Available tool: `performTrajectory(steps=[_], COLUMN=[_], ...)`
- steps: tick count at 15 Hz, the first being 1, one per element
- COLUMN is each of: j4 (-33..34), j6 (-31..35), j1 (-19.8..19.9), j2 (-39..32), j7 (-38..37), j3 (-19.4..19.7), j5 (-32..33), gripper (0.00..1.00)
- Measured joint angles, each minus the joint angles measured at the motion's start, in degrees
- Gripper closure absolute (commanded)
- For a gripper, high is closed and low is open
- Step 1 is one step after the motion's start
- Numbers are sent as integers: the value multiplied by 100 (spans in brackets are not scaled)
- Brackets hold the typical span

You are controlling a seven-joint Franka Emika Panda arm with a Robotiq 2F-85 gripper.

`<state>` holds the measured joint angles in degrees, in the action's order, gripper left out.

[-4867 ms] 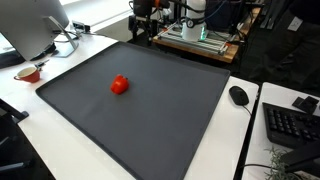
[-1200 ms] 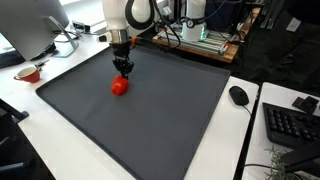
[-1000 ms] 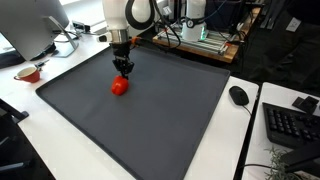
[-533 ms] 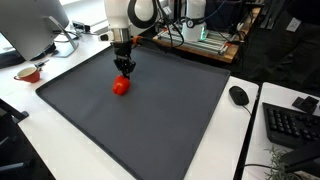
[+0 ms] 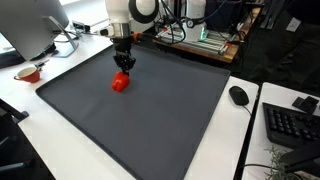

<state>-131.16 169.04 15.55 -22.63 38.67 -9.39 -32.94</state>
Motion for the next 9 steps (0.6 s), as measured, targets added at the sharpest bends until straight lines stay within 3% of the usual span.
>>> performTrajectory(steps=[5, 6, 9], j4=[-151, -182, -192], j6=[0, 0, 0], j1=[2, 6, -2], j2=[165, 205, 192], j7=[0, 0, -1], j3=[-47, -63, -65], j5=[-4, -6, -2], gripper=[97, 88, 88])
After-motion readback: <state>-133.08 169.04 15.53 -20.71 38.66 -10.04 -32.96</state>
